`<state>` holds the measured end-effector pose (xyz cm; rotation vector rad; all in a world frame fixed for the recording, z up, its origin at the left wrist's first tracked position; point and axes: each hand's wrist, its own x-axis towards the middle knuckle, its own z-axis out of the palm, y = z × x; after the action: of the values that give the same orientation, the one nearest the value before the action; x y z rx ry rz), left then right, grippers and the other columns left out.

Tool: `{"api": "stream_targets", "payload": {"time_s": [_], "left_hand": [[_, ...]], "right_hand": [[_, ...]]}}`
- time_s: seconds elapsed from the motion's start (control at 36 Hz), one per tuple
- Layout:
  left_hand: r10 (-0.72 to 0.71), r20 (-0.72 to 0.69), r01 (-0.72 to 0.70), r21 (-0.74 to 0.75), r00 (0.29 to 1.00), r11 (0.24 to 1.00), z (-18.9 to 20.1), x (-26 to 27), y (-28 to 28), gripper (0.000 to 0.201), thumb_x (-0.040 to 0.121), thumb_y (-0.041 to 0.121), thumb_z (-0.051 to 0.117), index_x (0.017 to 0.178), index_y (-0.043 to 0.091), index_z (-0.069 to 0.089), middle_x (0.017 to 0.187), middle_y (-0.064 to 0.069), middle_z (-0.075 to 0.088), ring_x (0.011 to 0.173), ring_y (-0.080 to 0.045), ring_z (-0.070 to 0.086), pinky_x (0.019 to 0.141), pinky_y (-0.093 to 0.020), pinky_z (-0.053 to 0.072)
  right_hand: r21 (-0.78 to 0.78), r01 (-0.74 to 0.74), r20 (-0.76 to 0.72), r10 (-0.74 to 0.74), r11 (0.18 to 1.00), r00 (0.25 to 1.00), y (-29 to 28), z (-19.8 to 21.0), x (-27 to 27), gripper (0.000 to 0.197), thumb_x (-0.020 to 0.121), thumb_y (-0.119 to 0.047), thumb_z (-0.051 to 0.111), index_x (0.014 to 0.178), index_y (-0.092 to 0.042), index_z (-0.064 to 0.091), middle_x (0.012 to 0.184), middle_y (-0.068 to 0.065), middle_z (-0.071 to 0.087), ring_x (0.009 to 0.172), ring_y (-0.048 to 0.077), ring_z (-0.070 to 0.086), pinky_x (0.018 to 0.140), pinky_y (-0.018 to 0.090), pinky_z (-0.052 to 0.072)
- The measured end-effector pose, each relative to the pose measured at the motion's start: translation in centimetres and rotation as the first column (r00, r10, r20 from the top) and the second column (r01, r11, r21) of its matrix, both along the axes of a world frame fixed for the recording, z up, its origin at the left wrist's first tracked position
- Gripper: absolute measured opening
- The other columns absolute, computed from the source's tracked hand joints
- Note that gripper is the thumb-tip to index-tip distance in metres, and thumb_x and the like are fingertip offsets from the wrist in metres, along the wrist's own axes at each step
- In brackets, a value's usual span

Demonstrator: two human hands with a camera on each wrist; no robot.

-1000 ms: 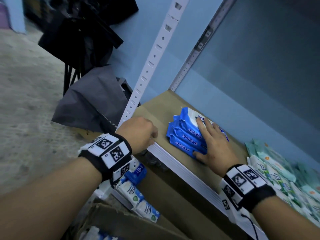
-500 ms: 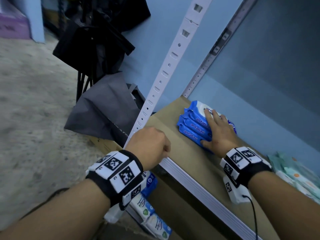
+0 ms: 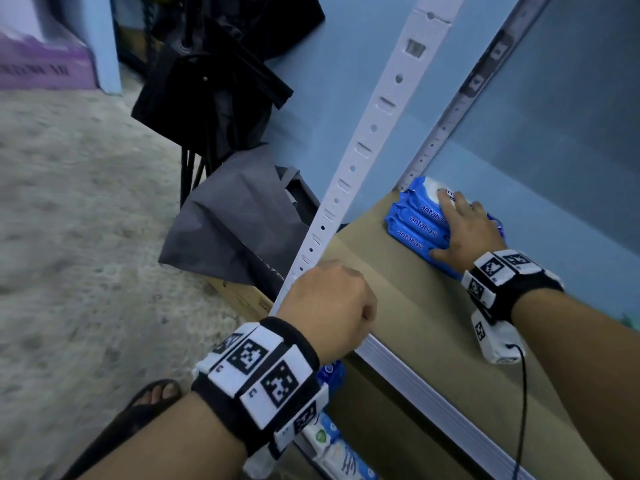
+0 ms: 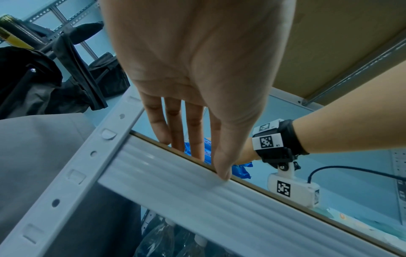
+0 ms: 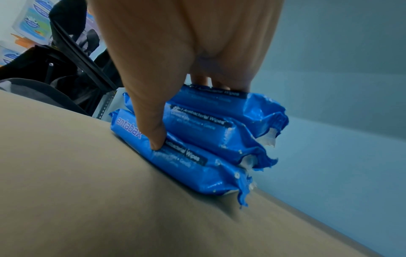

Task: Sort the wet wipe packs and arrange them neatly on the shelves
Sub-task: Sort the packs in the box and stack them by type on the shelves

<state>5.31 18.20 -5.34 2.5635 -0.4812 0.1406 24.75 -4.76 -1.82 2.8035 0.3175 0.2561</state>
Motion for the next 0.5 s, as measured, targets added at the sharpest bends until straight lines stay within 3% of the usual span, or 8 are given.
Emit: {"api": "stream_targets", "payload": {"time_s": [0.5], "left_hand": [[-0.009,-0.017,0.01,0.034,1.0,0.999,0.5,0.5,-0.3,0.016,0.088,0.021,0.058,0.094,0.027,0.071,0.101,0.009,0.059,0.1,-0.015,0.048,0.085,-0.034,0.049]], "right_hand": [[-0.023,0.064,-0.036,-0.065,0.998,0.997,1.4,0.4,6.3,0.115,0.072,-0.039,0.082,0.154,-0.024,0.003,0.159,0.007,0.016,0.139,0.038,0.025,0.103,0.06,0.04]]}}
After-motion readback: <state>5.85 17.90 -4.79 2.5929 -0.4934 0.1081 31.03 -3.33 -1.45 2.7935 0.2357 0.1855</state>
